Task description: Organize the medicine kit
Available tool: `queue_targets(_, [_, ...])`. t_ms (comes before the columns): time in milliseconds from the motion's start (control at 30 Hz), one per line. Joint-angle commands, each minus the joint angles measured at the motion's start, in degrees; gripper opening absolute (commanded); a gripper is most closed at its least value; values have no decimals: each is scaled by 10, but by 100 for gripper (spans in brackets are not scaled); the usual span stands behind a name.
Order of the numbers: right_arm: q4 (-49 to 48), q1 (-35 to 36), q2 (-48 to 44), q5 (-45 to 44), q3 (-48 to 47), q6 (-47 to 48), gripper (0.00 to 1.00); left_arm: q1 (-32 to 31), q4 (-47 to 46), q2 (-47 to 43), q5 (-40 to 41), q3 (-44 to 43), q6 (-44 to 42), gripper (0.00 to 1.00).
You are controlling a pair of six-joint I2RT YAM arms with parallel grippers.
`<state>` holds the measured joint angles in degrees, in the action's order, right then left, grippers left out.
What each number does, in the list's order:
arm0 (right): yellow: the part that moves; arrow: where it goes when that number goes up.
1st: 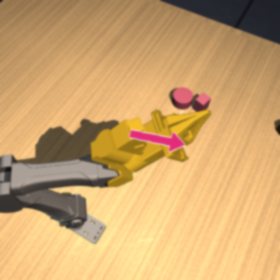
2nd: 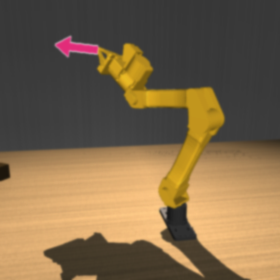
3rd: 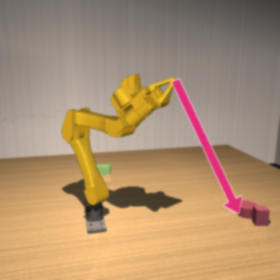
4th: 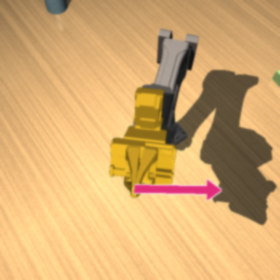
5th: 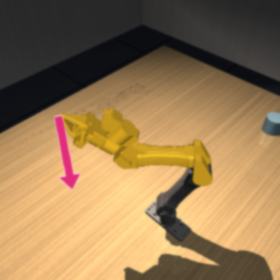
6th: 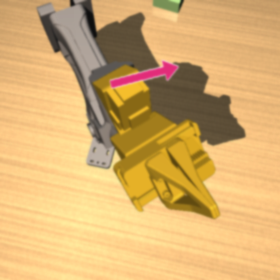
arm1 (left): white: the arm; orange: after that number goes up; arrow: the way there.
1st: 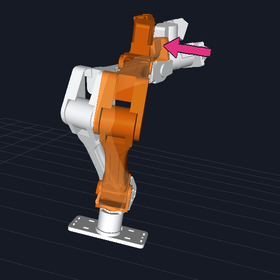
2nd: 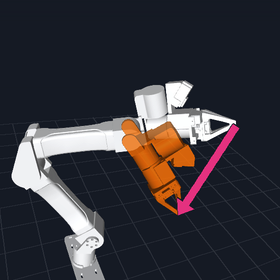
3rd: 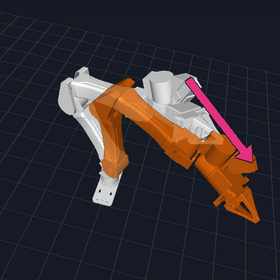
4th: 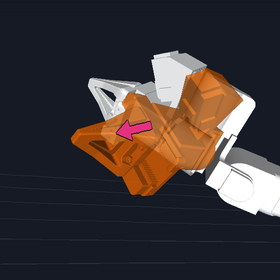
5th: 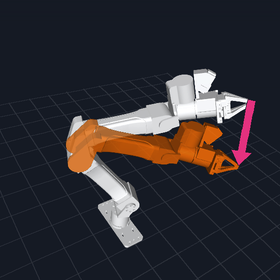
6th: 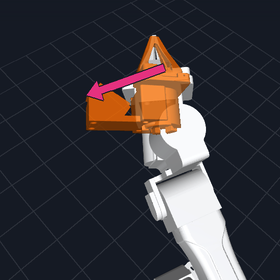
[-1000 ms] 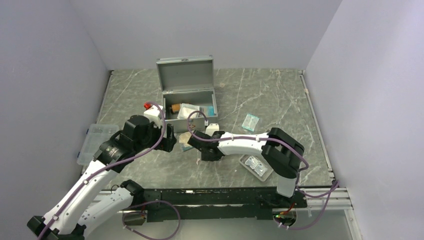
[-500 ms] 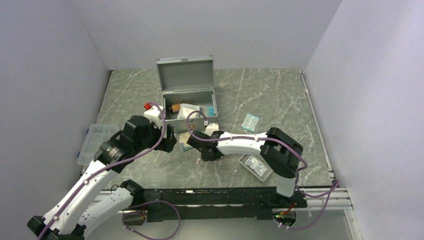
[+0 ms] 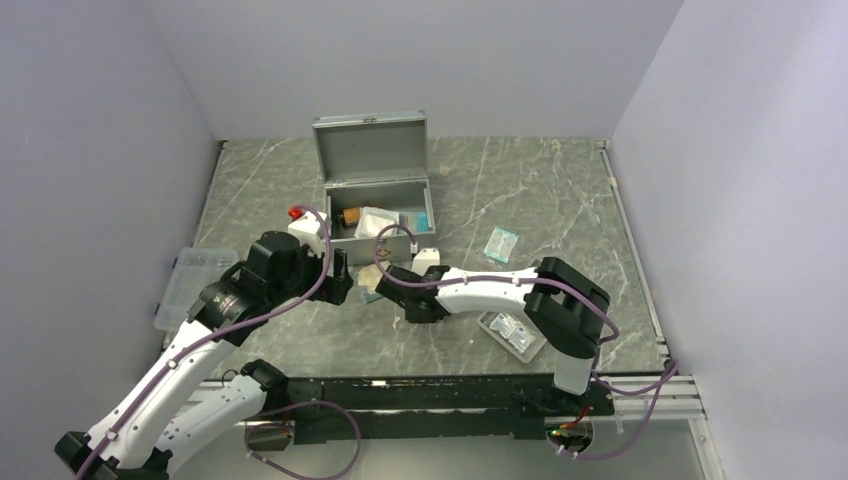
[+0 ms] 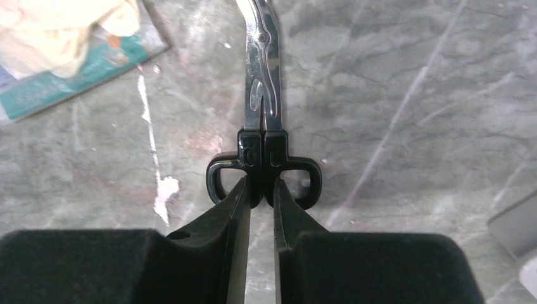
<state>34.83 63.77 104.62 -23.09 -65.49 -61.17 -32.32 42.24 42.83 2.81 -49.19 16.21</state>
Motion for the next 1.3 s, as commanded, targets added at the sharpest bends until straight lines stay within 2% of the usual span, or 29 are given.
queue_targets(0, [44, 15, -47, -45, 17, -6, 0, 3, -21, -6, -5, -2, 2, 99])
queue_targets(633, [-21, 36, -261, -80, 127, 71, 0, 4, -23, 14, -9, -4, 13, 99])
queue_targets(800, [-11, 36, -267, -97, 125, 82, 0, 3, -22, 20, -6, -5, 15, 99])
queue_targets(1000, [-3, 32, -212, -92, 110, 50, 51, 3, -22, 22, -7, -4, 14, 99])
queue_targets(1133, [-22, 23, -173, -70, 107, 34, 58, 4, -22, 21, -9, -4, 12, 99])
queue_targets(1267, [-26, 18, -131, -64, 87, 29, 58, 3, -21, 17, -9, -3, 11, 99])
